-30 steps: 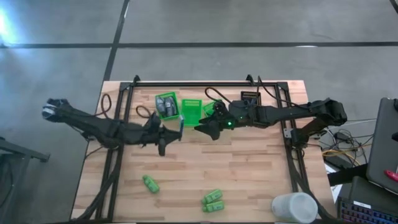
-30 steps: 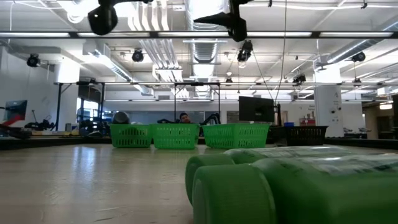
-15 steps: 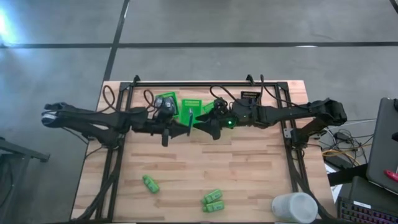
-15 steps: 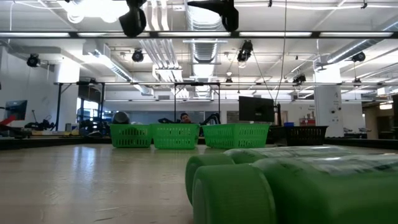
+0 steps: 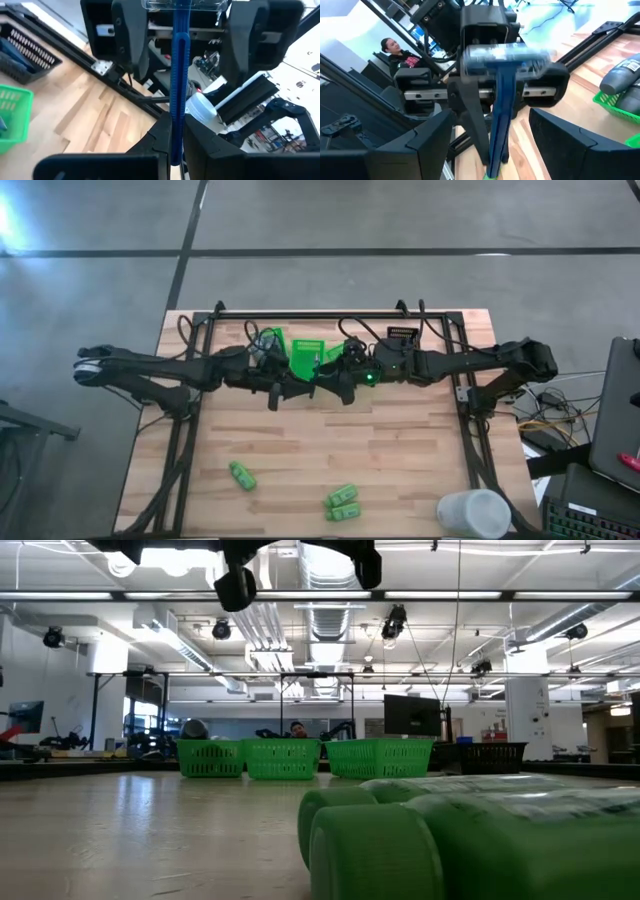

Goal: Pick & Place Travel size toiletries
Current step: Put the razor into the right green bin

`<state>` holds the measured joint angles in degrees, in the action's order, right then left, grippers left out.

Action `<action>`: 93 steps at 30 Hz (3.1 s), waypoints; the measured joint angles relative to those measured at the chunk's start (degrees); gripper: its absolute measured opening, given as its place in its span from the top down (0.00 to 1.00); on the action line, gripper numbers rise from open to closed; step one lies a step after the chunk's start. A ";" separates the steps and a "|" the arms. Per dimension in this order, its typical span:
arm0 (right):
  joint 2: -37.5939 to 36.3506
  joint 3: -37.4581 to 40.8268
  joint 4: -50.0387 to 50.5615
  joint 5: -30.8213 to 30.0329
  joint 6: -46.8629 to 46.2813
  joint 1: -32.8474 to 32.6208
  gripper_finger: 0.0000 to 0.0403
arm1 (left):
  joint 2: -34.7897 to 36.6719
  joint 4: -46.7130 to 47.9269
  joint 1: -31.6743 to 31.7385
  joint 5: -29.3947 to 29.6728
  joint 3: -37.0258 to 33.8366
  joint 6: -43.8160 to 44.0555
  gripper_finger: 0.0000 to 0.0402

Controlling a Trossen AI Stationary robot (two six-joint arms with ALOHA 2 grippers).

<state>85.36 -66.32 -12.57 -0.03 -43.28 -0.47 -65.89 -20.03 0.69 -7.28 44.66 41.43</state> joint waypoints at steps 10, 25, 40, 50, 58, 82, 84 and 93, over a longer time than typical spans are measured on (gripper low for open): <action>0.01 0.00 1.69 0.00 -0.01 0.00 0.50 | -0.58 -3.94 0.34 -0.98 0.00 0.40 0.93; 0.02 -0.04 4.02 0.09 0.41 0.62 0.82 | -2.33 -3.17 0.50 -0.82 0.00 0.00 0.92; 0.11 -0.02 9.26 -0.52 -0.23 4.72 0.89 | -2.22 3.17 0.55 4.37 0.24 -0.42 0.44; 1.07 -0.02 32.34 -3.19 -5.43 13.79 0.91 | 3.99 35.59 0.75 8.05 0.58 -0.32 0.22; 8.17 0.00 40.17 -2.62 -4.26 18.79 0.90 | 10.89 50.54 0.74 13.96 0.48 -1.20 0.23; 28.62 -19.93 61.84 1.36 4.82 22.22 0.88 | 14.56 55.92 0.74 15.96 0.17 -3.42 0.23; 29.74 -19.93 62.38 1.51 4.95 22.34 0.88 | 14.56 56.13 0.74 16.09 0.15 -3.90 0.23; 27.24 -19.60 61.53 -0.75 5.96 22.10 0.70 | 14.56 56.61 0.74 16.19 0.09 -4.48 0.23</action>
<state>112.61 -85.92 48.96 -0.79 -37.33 21.63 -51.33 36.58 1.43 8.91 44.75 36.95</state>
